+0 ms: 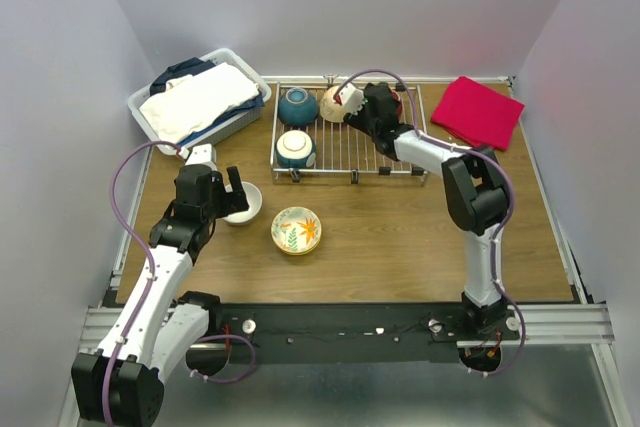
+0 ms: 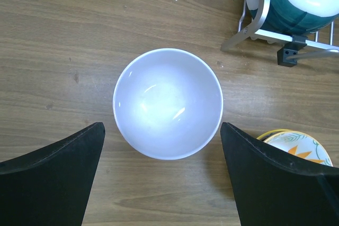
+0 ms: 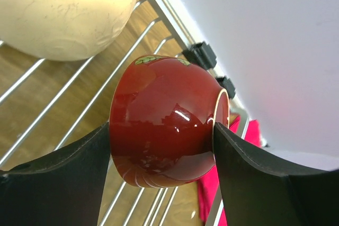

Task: Unload the bowls from the dish rack

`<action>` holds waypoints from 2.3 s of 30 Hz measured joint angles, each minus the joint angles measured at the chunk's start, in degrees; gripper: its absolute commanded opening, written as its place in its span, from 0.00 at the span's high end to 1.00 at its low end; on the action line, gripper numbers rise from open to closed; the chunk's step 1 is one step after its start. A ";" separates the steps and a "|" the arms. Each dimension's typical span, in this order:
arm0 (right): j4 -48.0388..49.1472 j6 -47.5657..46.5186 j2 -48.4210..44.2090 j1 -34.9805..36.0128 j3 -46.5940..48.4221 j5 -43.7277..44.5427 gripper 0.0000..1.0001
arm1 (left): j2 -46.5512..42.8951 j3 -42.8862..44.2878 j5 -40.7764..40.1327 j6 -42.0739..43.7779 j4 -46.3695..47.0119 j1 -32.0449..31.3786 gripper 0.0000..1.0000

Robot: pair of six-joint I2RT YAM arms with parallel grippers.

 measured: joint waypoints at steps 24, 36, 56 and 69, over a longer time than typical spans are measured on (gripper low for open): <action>-10.86 34.49 -20.17 0.00 -11.32 -6.10 0.63 | -1.09 -0.57 1.09 0.26 1.31 0.00 0.01; -10.54 53.46 -31.36 0.00 -18.88 -13.92 0.64 | -1.25 0.37 5.33 -2.78 4.37 0.00 0.01; 7.13 85.68 -42.82 0.00 -33.38 -31.98 0.64 | 8.76 5.20 15.21 -13.70 23.30 -7.72 0.01; 22.40 102.90 -43.15 0.00 -40.41 -43.04 0.64 | 16.96 6.80 15.26 -19.08 30.62 -13.40 0.04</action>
